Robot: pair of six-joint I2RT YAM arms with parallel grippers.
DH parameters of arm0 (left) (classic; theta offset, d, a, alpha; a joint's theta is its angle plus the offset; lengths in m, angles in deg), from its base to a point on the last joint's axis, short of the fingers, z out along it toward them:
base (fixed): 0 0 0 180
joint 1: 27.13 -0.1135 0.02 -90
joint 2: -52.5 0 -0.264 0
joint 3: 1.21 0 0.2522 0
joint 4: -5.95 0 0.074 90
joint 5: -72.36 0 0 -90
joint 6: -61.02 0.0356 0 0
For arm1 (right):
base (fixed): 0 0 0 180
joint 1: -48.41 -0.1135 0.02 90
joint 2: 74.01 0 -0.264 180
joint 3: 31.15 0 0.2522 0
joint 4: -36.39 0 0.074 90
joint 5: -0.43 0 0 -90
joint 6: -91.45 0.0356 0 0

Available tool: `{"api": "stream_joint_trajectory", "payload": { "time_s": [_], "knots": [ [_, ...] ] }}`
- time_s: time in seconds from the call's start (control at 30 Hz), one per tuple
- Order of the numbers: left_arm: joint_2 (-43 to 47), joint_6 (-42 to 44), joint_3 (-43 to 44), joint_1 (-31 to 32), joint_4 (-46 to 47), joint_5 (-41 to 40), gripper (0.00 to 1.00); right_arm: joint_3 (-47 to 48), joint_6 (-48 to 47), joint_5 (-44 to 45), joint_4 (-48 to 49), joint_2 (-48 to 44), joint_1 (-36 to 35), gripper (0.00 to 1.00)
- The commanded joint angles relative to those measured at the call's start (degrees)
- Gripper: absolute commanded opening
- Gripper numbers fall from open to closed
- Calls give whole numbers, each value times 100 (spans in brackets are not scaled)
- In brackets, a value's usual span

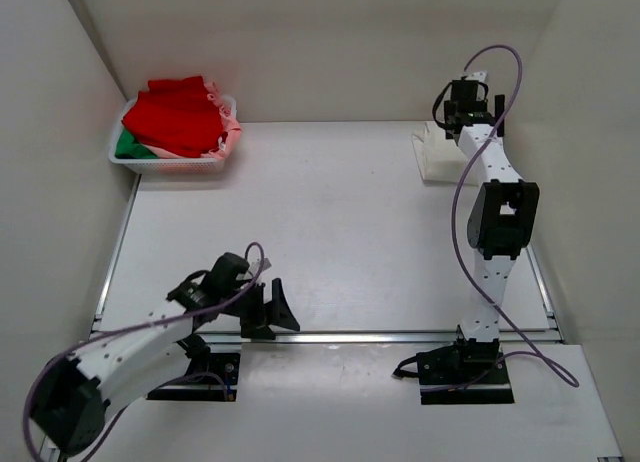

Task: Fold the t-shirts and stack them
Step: Put the neatly folded tshirt into the corner of the board with the right arm

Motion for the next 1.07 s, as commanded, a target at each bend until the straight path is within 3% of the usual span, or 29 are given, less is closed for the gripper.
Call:
{"api": "stream_joint_trajectory", "payload": {
  "time_s": [0.0,0.1,0.23,0.3,0.4,0.6,1.03],
  "knots": [
    [1302,-1813,-717,255,1182,537,98,-468,833,-101,-804,-862,-310,99],
    [2101,-2596,-1280,465,1746,505,99,-1493,1210,-250,-973,-1485,-442,99],
    [2552,-2098,-799,55,1159,600,99,-3234,1535,-583,-595,-2680,-652,99],
    [2674,-2148,-903,-8,1610,846,98,-3570,1624,-690,-647,-3033,-679,99],
    [2912,-2351,-991,105,2167,821,99,-3765,1730,-654,-945,-3280,-662,100],
    [2693,-1534,-289,-45,1712,707,98,-4037,1686,-628,-1123,-3543,-600,99],
    [3536,-2281,-921,-553,2591,1049,98,-4187,1607,-584,-1280,-3667,-758,99]
  ]
}}
